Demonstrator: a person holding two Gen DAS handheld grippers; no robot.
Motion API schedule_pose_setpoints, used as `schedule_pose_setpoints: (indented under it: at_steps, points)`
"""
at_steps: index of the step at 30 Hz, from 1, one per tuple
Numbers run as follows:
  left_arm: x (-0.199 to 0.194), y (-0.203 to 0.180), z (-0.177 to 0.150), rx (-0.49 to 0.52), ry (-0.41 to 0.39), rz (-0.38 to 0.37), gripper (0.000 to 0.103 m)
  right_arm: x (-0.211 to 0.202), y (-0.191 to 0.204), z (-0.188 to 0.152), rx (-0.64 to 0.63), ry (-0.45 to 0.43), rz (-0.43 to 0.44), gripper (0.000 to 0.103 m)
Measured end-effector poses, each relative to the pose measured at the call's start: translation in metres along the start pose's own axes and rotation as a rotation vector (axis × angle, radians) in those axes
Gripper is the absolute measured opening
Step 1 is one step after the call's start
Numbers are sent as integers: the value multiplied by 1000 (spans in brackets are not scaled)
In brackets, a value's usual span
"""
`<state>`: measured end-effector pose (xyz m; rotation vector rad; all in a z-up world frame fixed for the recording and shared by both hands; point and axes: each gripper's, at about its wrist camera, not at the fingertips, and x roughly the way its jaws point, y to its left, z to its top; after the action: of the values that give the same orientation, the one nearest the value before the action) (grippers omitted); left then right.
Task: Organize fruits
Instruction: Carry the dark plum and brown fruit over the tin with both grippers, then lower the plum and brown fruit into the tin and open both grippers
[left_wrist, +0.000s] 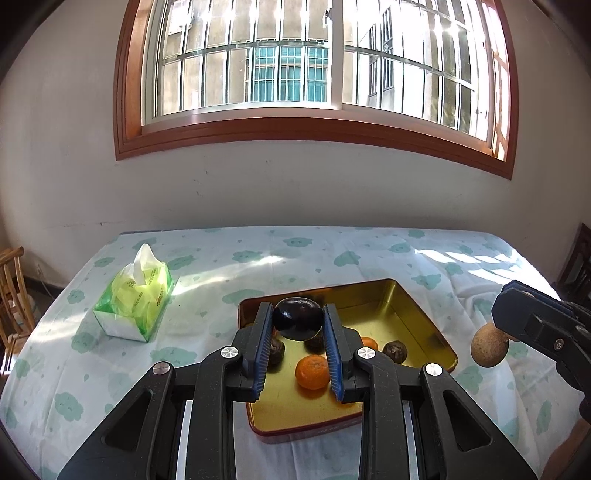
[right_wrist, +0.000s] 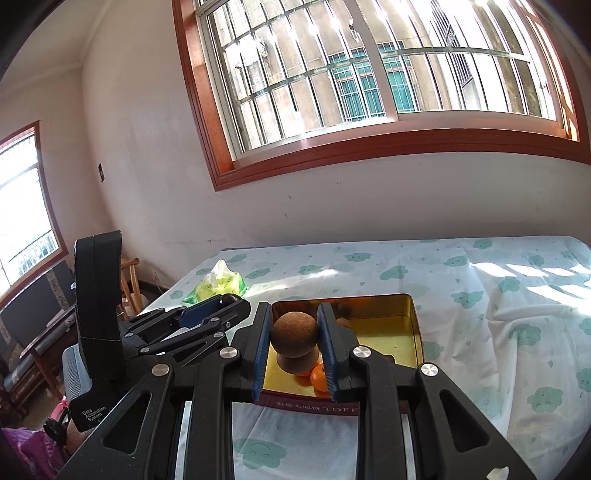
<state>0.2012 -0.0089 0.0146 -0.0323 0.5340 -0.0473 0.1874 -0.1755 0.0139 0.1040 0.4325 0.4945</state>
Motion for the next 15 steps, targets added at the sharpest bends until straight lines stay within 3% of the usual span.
schedule_pose_setpoints:
  at_steps: [15]
  points:
    - [33,-2,-1,4,30,8,28,35,-19,-5,3,35,-32,23]
